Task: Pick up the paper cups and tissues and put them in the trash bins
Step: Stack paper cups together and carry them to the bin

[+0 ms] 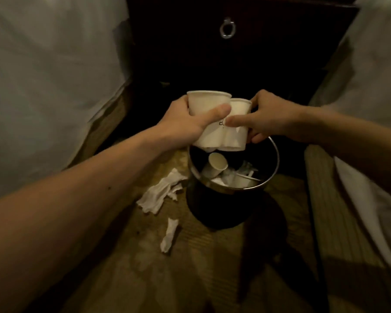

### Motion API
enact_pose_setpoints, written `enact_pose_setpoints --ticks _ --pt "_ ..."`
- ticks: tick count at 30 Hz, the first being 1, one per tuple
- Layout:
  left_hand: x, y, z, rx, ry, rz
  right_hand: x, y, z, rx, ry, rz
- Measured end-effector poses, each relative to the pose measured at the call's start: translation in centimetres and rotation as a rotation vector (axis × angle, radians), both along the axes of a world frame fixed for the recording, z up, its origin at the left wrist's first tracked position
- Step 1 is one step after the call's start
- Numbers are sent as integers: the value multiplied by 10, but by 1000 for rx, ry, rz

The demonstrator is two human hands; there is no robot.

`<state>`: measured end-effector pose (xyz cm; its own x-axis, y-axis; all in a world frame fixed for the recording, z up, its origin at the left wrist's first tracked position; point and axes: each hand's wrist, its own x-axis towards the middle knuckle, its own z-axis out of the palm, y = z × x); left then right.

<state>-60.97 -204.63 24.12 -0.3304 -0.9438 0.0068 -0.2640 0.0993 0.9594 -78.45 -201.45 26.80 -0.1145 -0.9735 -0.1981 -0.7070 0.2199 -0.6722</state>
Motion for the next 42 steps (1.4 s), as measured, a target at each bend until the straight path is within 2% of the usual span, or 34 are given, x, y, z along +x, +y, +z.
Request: enact_pose_setpoints --ticks 4,7,13,15,17,21,25,27,29,32,34,37,40,42 --pt "-50 -13 -41 67 -94 -108 -43 2 -41 188 3 -132" --pt "-63 -15 -76 150 -157 -160 -52 8 -73 218 82 -164" --pt "-62 -31 -114 289 -345 -196 -36 14 -102 229 435 31" --pt "-63 -32 -119 313 -379 -235 -36 16 -106 260 442 47" --pt "-62 -31 -119 285 -425 -237 -36 17 -105 278 396 59" --pt "-49 -27 -106 109 -528 -176 -26 14 -95 282 380 51" --pt "-16 -25 -80 -17 -398 -94 -4 14 -90 210 488 -1" --pt "11 -21 -66 -39 -285 -86 9 19 -85 103 639 38" --pt "42 -13 -59 4 -175 -75 23 25 -77 -41 698 116" --pt "83 4 -71 99 -155 -40 53 39 -70 -272 546 296" --pt "103 16 -94 196 -196 -17 76 55 -85 -305 419 435" --pt "120 30 -142 376 -284 -24 101 71 -139 -90 312 562" --pt "125 44 -198 522 -366 -1 114 65 -204 135 248 541" --pt "124 55 -235 560 -401 37 120 57 -238 210 207 519"
